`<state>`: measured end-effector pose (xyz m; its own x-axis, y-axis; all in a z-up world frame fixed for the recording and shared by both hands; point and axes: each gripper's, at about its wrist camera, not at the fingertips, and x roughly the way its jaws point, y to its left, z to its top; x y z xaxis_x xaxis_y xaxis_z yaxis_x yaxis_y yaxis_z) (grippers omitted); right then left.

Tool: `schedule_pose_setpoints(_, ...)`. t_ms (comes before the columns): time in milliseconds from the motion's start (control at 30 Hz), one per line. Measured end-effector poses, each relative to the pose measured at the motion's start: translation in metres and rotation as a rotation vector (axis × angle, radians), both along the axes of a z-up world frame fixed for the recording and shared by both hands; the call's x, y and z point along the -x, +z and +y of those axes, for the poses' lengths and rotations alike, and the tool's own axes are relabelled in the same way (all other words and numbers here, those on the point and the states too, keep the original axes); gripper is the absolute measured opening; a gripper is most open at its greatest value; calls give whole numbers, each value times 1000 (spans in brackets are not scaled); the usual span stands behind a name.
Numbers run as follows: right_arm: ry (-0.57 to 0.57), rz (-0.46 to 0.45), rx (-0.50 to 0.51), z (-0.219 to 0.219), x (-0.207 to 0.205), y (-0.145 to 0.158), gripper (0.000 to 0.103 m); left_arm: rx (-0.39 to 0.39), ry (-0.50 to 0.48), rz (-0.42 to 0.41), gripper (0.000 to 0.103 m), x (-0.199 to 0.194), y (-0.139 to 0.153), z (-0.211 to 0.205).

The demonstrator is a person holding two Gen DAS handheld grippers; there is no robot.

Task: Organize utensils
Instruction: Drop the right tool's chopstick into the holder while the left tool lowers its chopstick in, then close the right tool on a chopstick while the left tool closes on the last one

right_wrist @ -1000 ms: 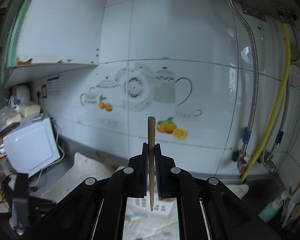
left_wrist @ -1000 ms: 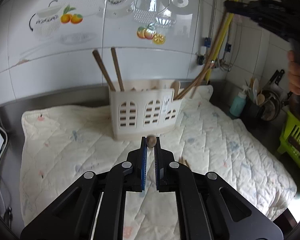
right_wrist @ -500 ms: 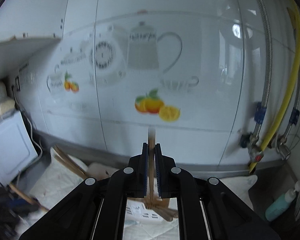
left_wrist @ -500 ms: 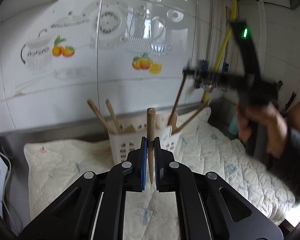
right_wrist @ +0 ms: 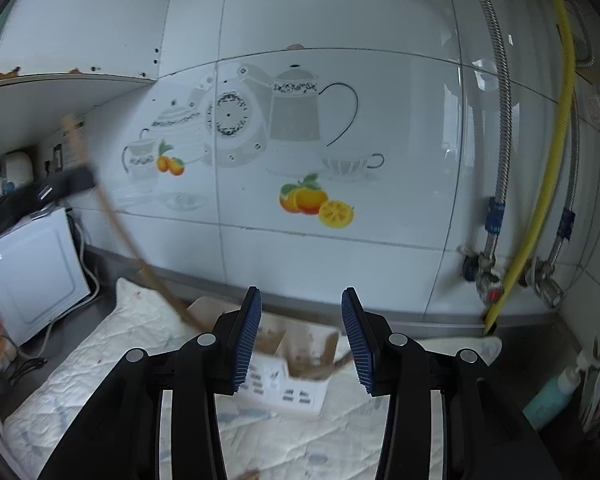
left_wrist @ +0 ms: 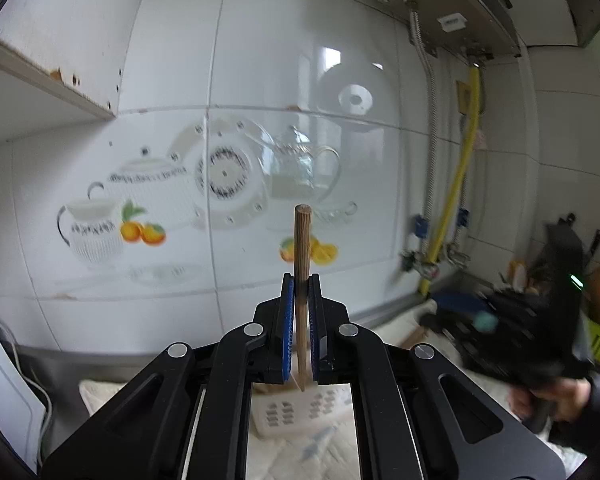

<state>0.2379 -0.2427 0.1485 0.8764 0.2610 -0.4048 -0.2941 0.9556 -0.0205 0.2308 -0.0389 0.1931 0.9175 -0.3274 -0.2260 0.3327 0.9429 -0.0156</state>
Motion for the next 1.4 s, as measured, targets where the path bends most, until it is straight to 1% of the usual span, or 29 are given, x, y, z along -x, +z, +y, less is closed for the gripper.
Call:
schedule_pose_setpoints(67, 4, 4, -5, -3, 10, -4, 41, -10, 24, -8, 5, -7, 0, -1)
schedule_pose_setpoints(200, 11, 22, -9, -7, 32, -19, 41, -3, 51, 7, 5, -25, -12, 1)
schedule_pose_setpoints(267, 15, 35, -6, -8, 41, -28, 41, 23, 52, 43, 5, -37, -20, 4)
schedule_pose_setpoints(367, 16, 59, -8, -10, 53, -44, 41, 39, 60, 72, 5, -48, -34, 6)
schedule_pose_setpoints(467, 14, 87, -17, -12, 62, -58, 41, 45, 43, 108, 5, -54, -45, 5)
schedule_pose_setpoints(600, 13, 145, -39, -13, 71, -76, 41, 14, 23, 145, 6, -59, -56, 0)
schedule_pose_setpoints(633, 15, 156, -41, -12, 74, -80, 41, 1, 29, 143, 6, -58, -57, -1)
schedule_pose_setpoints(667, 17, 166, -40, -11, 78, -85, 41, 0, 24, 143, 8, -58, -58, -1)
schedule_pose_setpoints(733, 18, 183, -23, -7, 89, -93, 41, 0, 18, 149, 9, -56, -58, -1)
schedule_pose_setpoints(833, 22, 206, -14, -1, 107, -105, 37, 6, 14, 147, 10, -50, -56, 0)
schedule_pose_setpoints(867, 25, 215, -17, 0, 112, -109, 36, 7, 18, 146, 19, -46, -56, 1)
schedule_pose_setpoints(900, 20, 227, -15, 4, 121, -115, 34, 10, 21, 142, 32, -43, -55, 2)
schedule_pose_setpoints(933, 15, 241, -16, 6, 127, -120, 32, 10, 23, 132, 36, -37, -55, 3)
schedule_pose_setpoints(1033, 7, 303, -51, 12, 142, -139, 28, 7, 13, 126, 37, -18, -57, 6)
schedule_pose_setpoints(1100, -10, 339, -59, 19, 153, -155, 26, 11, 15, 133, 47, -3, -63, 10)
schedule_pose_setpoints(1167, -21, 387, -98, 25, 162, -171, 24, 11, 13, 141, 51, 9, -69, 14)
schedule_pose_setpoints(1200, -26, 409, -116, 28, 164, -177, 22, 4, 18, 145, 56, 15, -73, 16)
schedule_pose_setpoints(1233, -31, 422, -124, 31, 166, -182, 20, -7, 27, 148, 58, 22, -78, 18)
schedule_pose_setpoints(1267, -38, 433, -130, 35, 169, -187, 20, -14, 29, 151, 61, 29, -83, 21)
schedule_pose_setpoints(1333, -58, 461, -169, 41, 175, -195, 17, -15, 33, 155, 68, 44, -93, 29)
schedule_pose_setpoints(1400, -80, 475, -167, 50, 178, -202, 16, -10, 54, 160, 76, 57, -103, 38)
